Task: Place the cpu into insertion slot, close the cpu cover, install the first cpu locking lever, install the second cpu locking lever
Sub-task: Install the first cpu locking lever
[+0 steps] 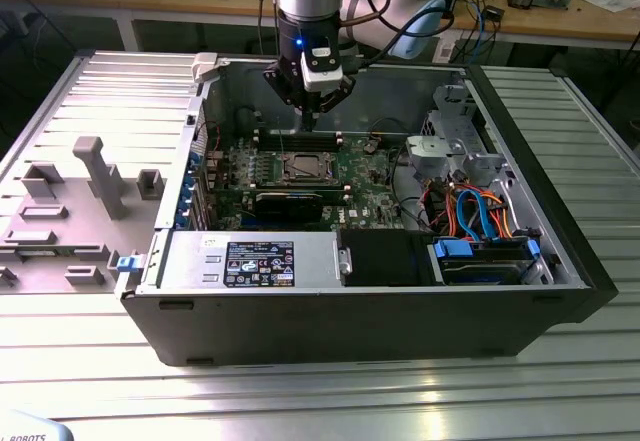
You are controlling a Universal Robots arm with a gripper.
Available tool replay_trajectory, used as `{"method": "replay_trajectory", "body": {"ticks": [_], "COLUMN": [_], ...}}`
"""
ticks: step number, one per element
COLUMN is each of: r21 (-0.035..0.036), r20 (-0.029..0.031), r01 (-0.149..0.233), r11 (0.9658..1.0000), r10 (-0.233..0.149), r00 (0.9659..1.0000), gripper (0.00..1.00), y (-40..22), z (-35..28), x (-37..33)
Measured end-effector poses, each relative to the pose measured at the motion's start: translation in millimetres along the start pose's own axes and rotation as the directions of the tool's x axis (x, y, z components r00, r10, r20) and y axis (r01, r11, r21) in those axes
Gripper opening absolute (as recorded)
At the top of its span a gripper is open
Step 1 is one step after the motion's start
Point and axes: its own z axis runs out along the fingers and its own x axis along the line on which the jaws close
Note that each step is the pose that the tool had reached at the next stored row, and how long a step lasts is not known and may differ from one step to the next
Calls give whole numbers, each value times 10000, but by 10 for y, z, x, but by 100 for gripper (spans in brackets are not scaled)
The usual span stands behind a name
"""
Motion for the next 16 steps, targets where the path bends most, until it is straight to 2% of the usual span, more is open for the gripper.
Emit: {"method": "replay_trajectory", "body": {"ticks": [11,16], "r21": [-5,-22], "r20": [-4,-11], "r01": [131,476], "r11": [9999,9989], "r10": [-131,-476], "r00": [9999,9989], "gripper": [11,11], "y": [-1,-1], "z": [0,0], "x": [0,2]}}
